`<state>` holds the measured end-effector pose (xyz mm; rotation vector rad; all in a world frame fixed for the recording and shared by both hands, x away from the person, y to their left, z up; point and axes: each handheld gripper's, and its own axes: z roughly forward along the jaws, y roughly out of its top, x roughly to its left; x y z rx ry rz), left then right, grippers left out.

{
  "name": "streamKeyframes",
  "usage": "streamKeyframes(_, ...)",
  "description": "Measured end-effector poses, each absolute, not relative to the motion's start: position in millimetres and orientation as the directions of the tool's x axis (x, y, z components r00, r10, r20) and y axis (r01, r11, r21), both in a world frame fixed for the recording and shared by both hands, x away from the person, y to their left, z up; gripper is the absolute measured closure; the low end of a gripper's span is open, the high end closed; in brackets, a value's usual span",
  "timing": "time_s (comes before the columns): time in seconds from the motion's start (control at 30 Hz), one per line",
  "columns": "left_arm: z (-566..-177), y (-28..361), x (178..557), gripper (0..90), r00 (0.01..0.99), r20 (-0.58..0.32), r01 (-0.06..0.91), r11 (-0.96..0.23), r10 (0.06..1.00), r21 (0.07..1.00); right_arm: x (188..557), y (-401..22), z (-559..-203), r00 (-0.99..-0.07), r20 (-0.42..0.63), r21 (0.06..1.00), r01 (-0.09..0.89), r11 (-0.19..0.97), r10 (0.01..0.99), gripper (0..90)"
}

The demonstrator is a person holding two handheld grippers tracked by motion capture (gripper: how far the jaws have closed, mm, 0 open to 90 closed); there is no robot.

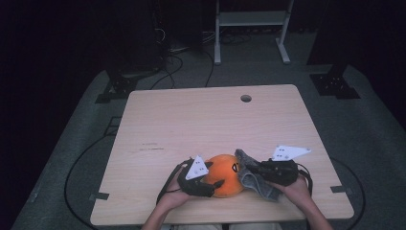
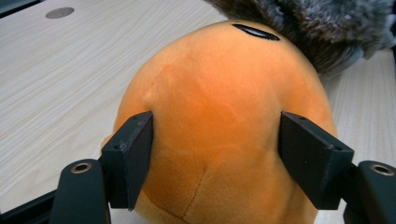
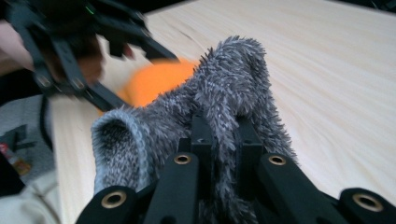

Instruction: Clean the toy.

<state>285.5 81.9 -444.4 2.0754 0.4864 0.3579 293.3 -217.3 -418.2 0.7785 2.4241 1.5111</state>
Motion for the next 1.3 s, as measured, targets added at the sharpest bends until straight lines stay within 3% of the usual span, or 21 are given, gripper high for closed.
streamKeyframes(0.07,-442.6,83.4,285.6,27.8,0.885,0.054,0.197,-0.478,0.462,0.856,293.3,-212.5,-417.1,-0.854,0.110,0.875,0.326,0.358,0.508,81.4)
streamKeyframes(0.17,-435.1,91.1,291.3,14.9,0.889,-0.016,0.239,-0.434,0.457,0.869,291.8,-197.8,-424.4,-0.871,0.067,0.856,0.301,0.421,0.486,81.5)
streamKeyframes(0.37,-440.9,90.5,298.8,11.3,0.865,-0.059,0.298,-0.416,0.498,0.859,282.4,-201.7,-429.2,-0.883,0.060,0.855,0.286,0.433,0.466,81.6)
streamKeyframes(0.43,-441.0,88.1,297.7,11.7,0.868,-0.039,0.284,-0.429,0.496,0.858,281.0,-201.9,-429.3,-0.883,0.051,0.852,0.283,0.441,0.467,81.6)
streamKeyframes(0.47,-441.8,86.8,295.6,14.4,0.872,-0.013,0.264,-0.447,0.489,0.855,280.9,-202.2,-429.5,-0.883,0.047,0.851,0.280,0.444,0.467,81.6)
streamKeyframes(0.5,-443.3,85.3,293.8,23.0,0.874,0.000,0.251,-0.451,0.486,0.856,280.8,-202.6,-429.8,-0.883,0.048,0.851,0.281,0.444,0.467,81.5)
streamKeyframes(0.6,-434.0,84.3,290.8,27.4,0.872,0.017,0.235,-0.449,0.489,0.862,282.6,-203.9,-429.9,-0.885,0.047,0.845,0.283,0.453,0.464,81.6)
streamKeyframes(0.67,-429.7,85.4,291.4,24.8,0.867,0.012,0.236,-0.429,0.499,0.872,283.3,-204.1,-429.9,-0.884,0.046,0.845,0.283,0.454,0.465,81.6)
streamKeyframes(0.77,-425.0,90.2,295.4,12.6,0.858,-0.015,0.262,-0.412,0.514,0.872,283.8,-205.2,-430.4,-0.889,0.041,0.841,0.277,0.464,0.456,81.6)
streamKeyframes(0.97,-444.9,86.8,302.0,7.6,0.850,-0.134,0.376,-0.411,0.509,0.831,279.6,-207.8,-432.1,-0.898,0.026,0.834,0.261,0.486,0.439,81.6)
streamKeyframes(1.03,-448.1,84.0,298.7,13.3,0.859,-0.129,0.364,-0.414,0.496,0.834,277.9,-207.9,-432.2,-0.899,0.024,0.831,0.261,0.490,0.438,81.6)
streamKeyframes(1.07,-447.2,83.1,294.7,22.2,0.864,-0.094,0.338,-0.433,0.494,0.836,278.1,-209.7,-430.3,-0.897,0.026,0.836,0.262,0.483,0.442,81.5)
streamKeyframes(1.3,-444.4,82.0,288.8,35.1,0.875,-0.015,0.265,-0.453,0.484,0.851,293.1,-229.4,-432.7,-0.853,0.112,0.831,0.362,0.423,0.510,81.5)
